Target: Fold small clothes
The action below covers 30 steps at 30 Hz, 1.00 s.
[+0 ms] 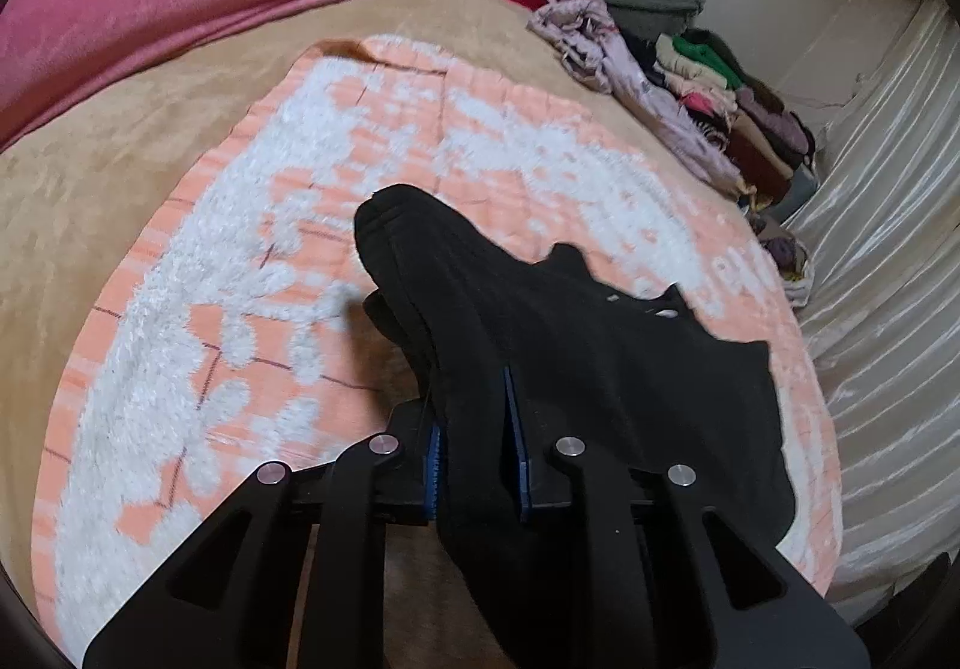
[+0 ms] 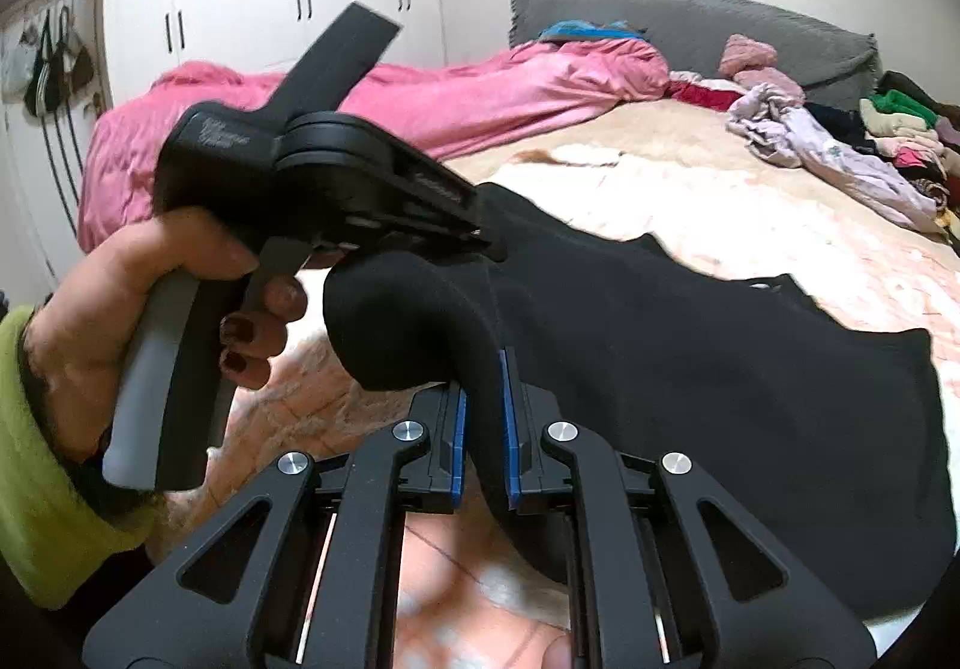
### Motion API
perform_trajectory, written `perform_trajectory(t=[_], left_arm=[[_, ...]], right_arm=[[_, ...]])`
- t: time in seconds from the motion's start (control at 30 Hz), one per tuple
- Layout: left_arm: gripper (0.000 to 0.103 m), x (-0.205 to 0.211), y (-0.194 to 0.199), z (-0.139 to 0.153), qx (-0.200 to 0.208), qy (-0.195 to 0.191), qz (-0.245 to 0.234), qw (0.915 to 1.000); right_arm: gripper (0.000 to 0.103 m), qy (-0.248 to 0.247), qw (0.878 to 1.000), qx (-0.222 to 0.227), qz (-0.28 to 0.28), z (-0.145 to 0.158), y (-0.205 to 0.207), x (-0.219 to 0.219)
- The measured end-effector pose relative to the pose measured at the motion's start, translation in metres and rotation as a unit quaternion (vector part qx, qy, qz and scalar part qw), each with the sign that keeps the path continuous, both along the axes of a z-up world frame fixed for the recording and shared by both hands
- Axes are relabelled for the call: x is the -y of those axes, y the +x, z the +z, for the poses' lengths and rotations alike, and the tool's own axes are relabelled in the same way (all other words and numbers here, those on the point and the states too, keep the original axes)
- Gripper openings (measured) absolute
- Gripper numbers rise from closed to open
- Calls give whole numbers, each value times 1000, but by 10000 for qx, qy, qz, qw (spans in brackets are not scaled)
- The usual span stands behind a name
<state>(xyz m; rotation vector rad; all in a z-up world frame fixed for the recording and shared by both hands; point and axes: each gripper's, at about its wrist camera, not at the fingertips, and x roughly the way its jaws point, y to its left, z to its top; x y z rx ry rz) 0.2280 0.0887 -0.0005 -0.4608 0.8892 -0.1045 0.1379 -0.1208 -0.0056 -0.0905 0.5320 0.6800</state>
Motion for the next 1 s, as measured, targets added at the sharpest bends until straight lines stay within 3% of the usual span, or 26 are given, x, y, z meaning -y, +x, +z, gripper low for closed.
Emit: perform_trajectory(t=[0.2, 0.57, 0.77, 1.0], left_arm=[[16, 34, 3, 33, 247, -105, -94, 9996], [15, 155, 27, 78, 384, 430, -728, 9957], [15, 213, 40, 79, 296, 653, -1063, 9918], [15, 279, 61, 52, -71, 1231, -1375, 9828]], right_arm=[[4, 325, 9988, -58, -375, 14, 5, 44], [3, 1249, 9830, -569, -1221, 13, 11, 138], [3, 1667, 9688, -788, -1657, 5, 11, 180], [3, 2027, 9460, -1423, -2093, -23, 17, 212]])
